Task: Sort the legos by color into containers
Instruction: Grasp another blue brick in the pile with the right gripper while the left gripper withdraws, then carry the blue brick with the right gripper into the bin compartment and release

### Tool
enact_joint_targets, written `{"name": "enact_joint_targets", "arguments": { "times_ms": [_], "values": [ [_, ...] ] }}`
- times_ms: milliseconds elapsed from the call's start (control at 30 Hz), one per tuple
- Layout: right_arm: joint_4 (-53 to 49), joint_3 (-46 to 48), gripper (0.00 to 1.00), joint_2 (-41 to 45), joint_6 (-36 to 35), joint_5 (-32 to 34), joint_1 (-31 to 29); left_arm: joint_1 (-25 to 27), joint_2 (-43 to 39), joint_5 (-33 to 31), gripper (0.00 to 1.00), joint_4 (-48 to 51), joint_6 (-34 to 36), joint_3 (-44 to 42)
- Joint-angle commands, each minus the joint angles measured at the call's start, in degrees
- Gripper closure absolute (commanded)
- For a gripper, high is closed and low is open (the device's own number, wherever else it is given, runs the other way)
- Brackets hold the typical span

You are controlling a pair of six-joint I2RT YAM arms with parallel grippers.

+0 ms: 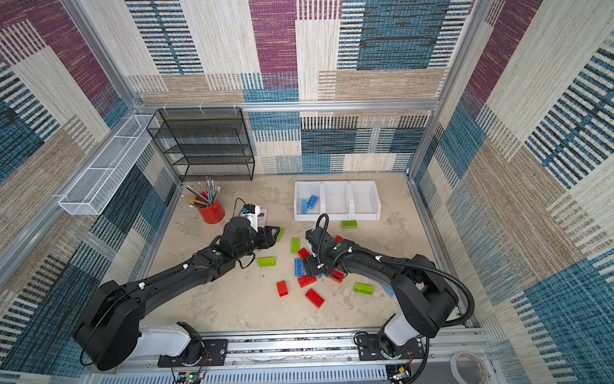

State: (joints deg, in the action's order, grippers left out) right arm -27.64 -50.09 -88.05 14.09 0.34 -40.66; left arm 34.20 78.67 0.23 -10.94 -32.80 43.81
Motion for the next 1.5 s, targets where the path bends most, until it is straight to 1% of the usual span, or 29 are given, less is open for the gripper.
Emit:
{"name": "enact_joint_targets", "arguments": {
  "times_ms": [0,167,333,400,500,700,833,933,1067,1233,1467],
  "values": [
    [-2.4,-0.8,0.24,-1.1,0.0,2.6,-0.5,-0.1,1.1,1.4,0.41,-2.5,-0.4,-0.2],
    [-3.0,-1.7,0.30,-2.4,0.4,3.9,-0.5,0.0,1.4,2.1,0.41,-2.8,-0.7,-0.2],
    [-3.0,-2.6,0.40,-4.6,0.2,4.1,-0.6,-0.1,1.7,2.2,0.40,-2.9,-0.7,-0.2],
    [-3.0,-2.9,0.41,-5.4,0.0,4.5,-0.6,-0.1,2.0,2.4,0.40,-2.9,-0.8,0.0],
    [-2.7,-3.2,0.45,-5.6,-0.4,5.2,-0.6,-0.1,2.4,2.6,0.40,-3.0,-0.9,0.0],
    [-2.6,-4.1,0.60,-6.2,-0.7,5.4,-0.6,-0.1,3.2,3.1,0.40,-3.2,-1.1,0.3],
    [-3.4,-5.0,0.75,-5.9,0.1,5.5,-0.6,-0.1,3.2,3.2,0.40,-3.3,-1.2,0.2],
    [-4.3,-6.4,0.75,-5.2,0.7,4.9,-0.6,-0.1,2.6,3.2,0.40,-2.7,-1.0,0.3],
    [-5.4,-9.3,0.74,-4.2,0.5,4.9,-0.6,-0.2,-0.2,2.1,0.40,1.8,-0.3,1.5],
    [-6.0,-17.1,0.74,-5.2,-1.1,5.0,-0.6,-0.2,-7.8,0.4,0.40,8.0,0.7,1.5],
    [-3.6,-27.4,0.71,-9.7,-4.7,7.2,1.2,-0.1,-18.7,-0.4,0.40,15.8,0.4,-3.8]
  ]
}}
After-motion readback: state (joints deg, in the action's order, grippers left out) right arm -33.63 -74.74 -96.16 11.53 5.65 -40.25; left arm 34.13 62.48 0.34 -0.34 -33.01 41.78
